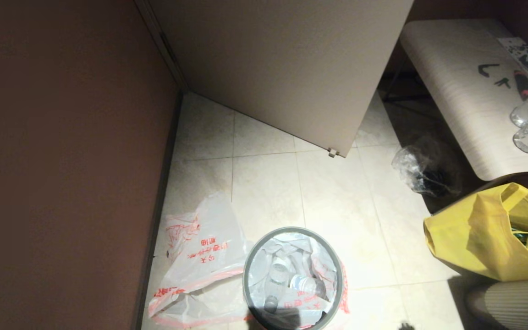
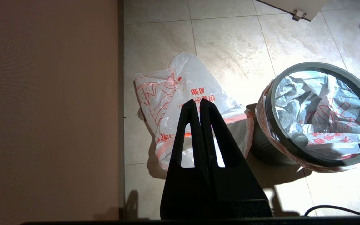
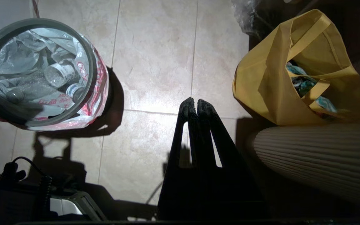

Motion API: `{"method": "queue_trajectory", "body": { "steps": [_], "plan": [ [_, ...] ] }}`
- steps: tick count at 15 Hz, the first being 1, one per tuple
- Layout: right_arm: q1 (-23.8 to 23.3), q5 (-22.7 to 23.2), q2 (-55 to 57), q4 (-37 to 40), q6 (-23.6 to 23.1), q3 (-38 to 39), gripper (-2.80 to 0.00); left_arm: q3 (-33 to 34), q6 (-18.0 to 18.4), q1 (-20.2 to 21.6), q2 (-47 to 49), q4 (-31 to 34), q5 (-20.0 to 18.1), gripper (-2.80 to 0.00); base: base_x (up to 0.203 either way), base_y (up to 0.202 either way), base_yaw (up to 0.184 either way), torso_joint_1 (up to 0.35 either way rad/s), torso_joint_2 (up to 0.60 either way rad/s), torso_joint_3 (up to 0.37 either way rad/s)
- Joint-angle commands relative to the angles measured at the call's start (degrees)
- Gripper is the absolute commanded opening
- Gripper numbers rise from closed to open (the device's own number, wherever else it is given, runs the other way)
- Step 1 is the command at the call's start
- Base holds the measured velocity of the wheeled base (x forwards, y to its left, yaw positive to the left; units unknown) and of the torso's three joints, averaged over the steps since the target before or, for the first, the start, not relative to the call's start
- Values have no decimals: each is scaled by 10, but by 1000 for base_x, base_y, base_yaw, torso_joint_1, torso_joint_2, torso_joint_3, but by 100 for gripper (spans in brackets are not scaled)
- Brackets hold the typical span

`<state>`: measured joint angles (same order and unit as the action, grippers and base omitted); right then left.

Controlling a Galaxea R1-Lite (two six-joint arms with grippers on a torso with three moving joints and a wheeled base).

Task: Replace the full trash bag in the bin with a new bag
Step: Place the trash can ring on the floor

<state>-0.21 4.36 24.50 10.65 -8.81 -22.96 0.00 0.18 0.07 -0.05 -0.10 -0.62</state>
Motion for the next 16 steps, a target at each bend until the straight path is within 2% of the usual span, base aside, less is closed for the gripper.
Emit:
{"method": "queue_trajectory", "body": {
  "steps": [1,3,6,9,12,16],
  "plan": [
    [0,1,131,1,0,-40,-280,1,0,0,0,0,0,-280,0,0,0,0,0,0],
    [10,1,240,0,4,-88,-280,1,0,0,0,0,0,-280,0,0,0,0,0,0],
    [49,-3,405,0,28,-155,-280,1,0,0,0,0,0,-280,0,0,0,0,0,0],
    [98,-23,546,0,73,-219,-280,1,0,0,0,0,0,-280,0,0,0,0,0,0],
    [170,-75,657,-12,156,-272,-280,1,0,0,0,0,0,-280,0,0,0,0,0,0],
    [240,-153,778,-64,193,-291,-280,1,0,0,0,0,0,-280,0,0,0,0,0,0]
  ]
}}
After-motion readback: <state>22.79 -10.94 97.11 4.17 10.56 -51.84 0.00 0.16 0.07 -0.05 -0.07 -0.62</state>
